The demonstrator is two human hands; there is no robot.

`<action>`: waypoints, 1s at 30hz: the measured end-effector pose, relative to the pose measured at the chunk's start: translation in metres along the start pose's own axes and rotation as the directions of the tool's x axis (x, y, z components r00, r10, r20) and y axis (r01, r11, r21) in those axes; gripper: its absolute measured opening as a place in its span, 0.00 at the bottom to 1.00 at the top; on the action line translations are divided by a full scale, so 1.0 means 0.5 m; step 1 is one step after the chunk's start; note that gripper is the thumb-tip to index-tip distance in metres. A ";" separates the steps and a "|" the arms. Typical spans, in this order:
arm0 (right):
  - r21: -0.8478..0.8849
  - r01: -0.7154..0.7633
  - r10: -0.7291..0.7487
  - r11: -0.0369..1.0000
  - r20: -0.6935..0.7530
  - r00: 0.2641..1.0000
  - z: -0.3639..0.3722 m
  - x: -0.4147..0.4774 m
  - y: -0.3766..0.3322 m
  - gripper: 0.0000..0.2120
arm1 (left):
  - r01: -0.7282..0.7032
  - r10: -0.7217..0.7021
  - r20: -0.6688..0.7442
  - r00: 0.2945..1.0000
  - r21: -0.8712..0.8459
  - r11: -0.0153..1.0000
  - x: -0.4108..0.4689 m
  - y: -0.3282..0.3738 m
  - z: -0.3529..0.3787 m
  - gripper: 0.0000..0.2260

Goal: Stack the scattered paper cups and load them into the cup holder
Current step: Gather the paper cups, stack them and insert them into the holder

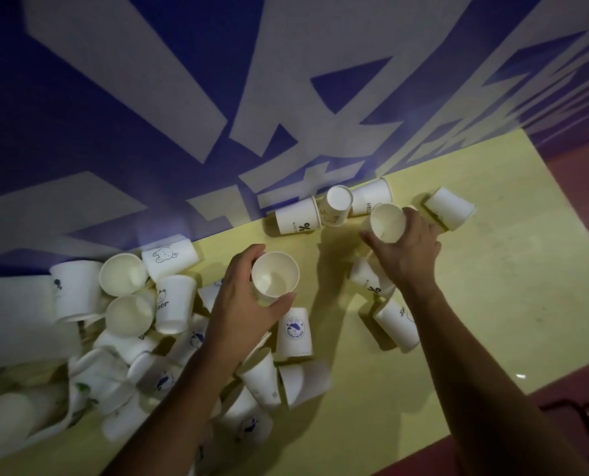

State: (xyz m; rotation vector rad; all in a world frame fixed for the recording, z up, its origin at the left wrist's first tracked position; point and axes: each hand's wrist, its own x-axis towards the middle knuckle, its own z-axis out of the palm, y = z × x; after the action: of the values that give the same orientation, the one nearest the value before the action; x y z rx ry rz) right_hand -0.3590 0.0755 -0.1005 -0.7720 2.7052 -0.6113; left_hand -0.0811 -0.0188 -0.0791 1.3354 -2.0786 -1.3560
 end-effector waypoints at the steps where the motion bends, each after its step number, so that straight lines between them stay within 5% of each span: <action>1: 0.051 0.009 -0.008 0.999 -0.013 1.000 -0.006 -0.016 -0.008 0.39 | -0.005 0.005 -0.004 1.000 0.001 1.000 -0.004 -0.001 -0.004 0.37; 8: 0.505 0.092 -0.131 0.858 0.041 0.991 -0.051 -0.181 -0.107 0.20 | -0.066 0.066 -0.014 0.998 -0.023 0.998 -0.054 -0.007 -0.052 0.35; 20: 0.507 0.297 -0.405 0.809 0.116 0.907 -0.042 -0.448 -0.317 0.35 | -0.083 0.074 -0.200 0.977 -0.042 0.996 -0.254 -0.069 -0.294 0.34; 30: 0.583 0.308 -0.517 0.752 0.232 0.824 0.088 -0.690 -0.497 0.30 | -0.052 0.004 -0.353 0.935 -0.126 0.991 -0.434 -0.218 -0.514 0.31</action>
State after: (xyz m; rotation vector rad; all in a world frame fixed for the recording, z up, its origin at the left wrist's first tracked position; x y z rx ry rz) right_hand 0.0504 0.0597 0.0214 -1.2019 1.8654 -1.1097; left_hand 0.2618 0.0107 0.0023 1.3698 -1.7307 -1.1232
